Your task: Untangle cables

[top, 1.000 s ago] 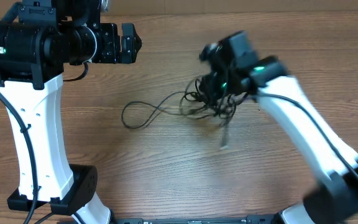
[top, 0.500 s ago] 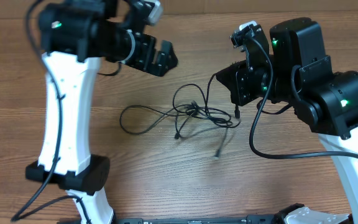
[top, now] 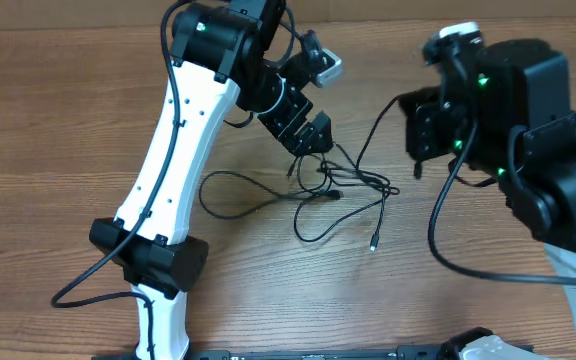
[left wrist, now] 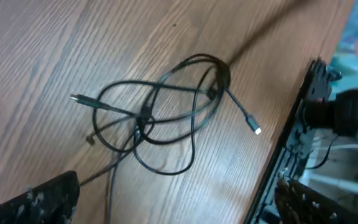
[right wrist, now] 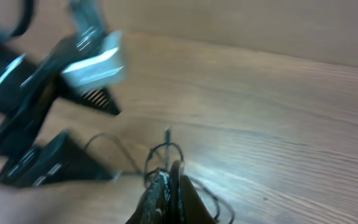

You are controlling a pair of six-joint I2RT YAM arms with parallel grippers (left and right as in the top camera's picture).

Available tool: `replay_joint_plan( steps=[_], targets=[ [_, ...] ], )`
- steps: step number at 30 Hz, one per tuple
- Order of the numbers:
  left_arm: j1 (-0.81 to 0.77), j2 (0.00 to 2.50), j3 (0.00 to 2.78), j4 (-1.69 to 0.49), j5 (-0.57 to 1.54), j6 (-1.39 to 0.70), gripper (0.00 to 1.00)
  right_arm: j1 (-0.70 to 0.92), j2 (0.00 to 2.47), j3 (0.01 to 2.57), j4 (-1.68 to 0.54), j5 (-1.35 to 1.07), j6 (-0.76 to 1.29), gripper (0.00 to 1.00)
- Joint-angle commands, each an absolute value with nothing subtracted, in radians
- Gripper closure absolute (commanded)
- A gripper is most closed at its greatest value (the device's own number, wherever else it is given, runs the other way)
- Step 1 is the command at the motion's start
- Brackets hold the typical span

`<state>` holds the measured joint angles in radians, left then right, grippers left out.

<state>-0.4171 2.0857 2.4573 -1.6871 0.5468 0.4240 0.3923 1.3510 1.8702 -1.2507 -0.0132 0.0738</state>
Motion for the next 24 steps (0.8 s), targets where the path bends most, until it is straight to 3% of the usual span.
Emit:
replay_joint_plan(
  steps=[1, 10, 11, 12, 24],
  targets=[
    [-0.461, 2.102, 2.455, -1.690, 0.566, 0.587, 0.00, 0.322, 1.338, 1.894, -1.216, 0.050, 0.105, 0.96],
    [-0.586, 2.108, 2.289, -1.598, 0.505, 0.756, 0.14, 0.211, 1.338, 1.894, -1.217, -0.083, 0.104, 0.96],
    [-0.601, 2.108, 2.252, -1.559, 0.482, 0.755, 0.22, 0.206, 1.338, 1.894, -1.221, -0.100, 0.104, 0.96],
    [-0.608, 2.107, 2.233, -1.536, 0.470, 0.755, 0.24, 0.206, 1.338, 1.894, -1.222, -0.108, 0.104, 0.96],
    [-0.638, 2.108, 2.102, -1.177, 0.492, 0.690, 0.29, 0.206, 1.323, 1.894, -1.264, -0.249, 0.095, 0.96]
  ],
)
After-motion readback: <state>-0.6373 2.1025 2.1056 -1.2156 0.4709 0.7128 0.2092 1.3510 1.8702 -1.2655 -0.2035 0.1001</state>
